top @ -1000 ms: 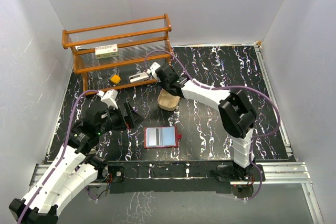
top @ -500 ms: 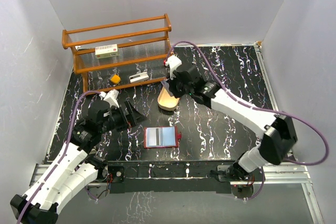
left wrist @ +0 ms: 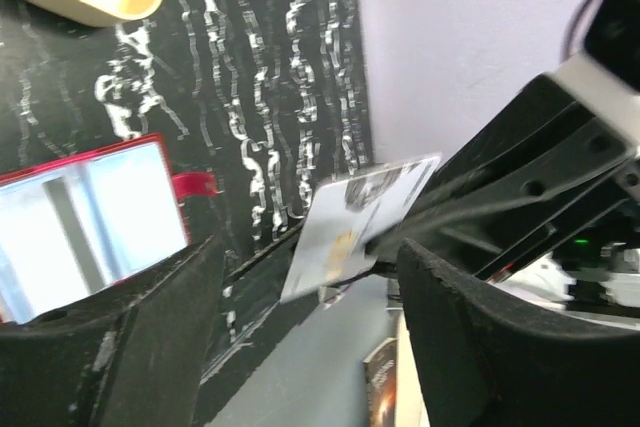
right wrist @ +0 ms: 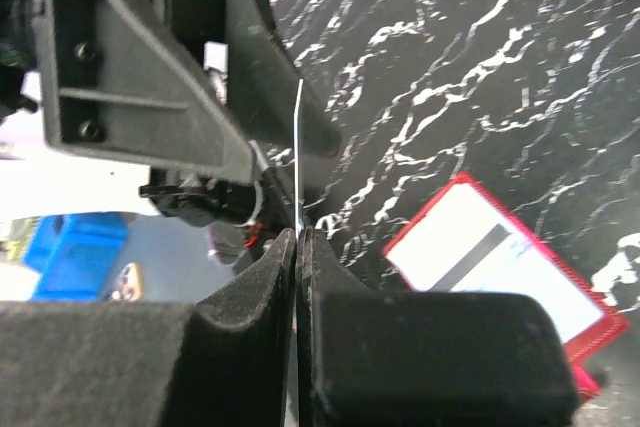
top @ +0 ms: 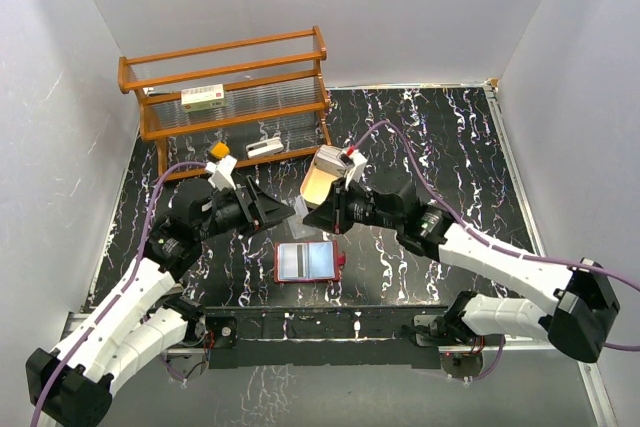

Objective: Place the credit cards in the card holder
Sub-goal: Pick up the credit card from the storage box.

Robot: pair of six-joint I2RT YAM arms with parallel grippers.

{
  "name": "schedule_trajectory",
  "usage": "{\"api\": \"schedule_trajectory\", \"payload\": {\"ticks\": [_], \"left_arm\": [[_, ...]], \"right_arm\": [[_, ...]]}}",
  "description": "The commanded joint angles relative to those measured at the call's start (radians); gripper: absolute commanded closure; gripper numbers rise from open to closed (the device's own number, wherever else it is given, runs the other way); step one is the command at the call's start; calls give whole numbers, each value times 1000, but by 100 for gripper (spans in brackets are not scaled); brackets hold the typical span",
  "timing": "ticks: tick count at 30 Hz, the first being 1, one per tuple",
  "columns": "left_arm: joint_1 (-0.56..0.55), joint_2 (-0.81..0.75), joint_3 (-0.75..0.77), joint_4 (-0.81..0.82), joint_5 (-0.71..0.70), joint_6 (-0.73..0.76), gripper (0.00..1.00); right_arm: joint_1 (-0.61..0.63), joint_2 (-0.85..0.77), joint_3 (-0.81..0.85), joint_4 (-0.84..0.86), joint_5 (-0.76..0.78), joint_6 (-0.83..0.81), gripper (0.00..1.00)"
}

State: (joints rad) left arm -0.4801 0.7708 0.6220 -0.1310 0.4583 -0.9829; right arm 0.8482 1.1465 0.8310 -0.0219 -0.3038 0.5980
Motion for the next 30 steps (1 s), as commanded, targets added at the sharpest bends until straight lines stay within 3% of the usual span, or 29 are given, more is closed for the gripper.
{"api": "schedule_trajectory", "payload": {"ticks": [1,6,8,10,13,22,26,30], "left_arm": [[-1,-25,-11,122,75,-97,36],[-1,-44,-32,155,80,-137,51],[-2,-54,-42,177,80,-166,68],[-1,-61,-47,177,68,-192,91],[-1,-59,-54,212,76,-213,100],[-2,-60,-95,296,113,-238,100],[-2,-87,-151,381,115,-282,100],[-2,-114,-225,501,148,-336,100]], "right_arm": [[11,-85,-69,252,-70,196,100],[11,-138,-148,344,-81,286,100],[12,-145,-163,353,-81,298,100],[12,-142,-170,354,-77,303,100],[11,-122,-181,362,-80,312,100],[11,-79,-210,431,-102,355,100],[11,-64,-232,426,-101,361,95],[11,-70,-287,518,-128,407,100]]}}
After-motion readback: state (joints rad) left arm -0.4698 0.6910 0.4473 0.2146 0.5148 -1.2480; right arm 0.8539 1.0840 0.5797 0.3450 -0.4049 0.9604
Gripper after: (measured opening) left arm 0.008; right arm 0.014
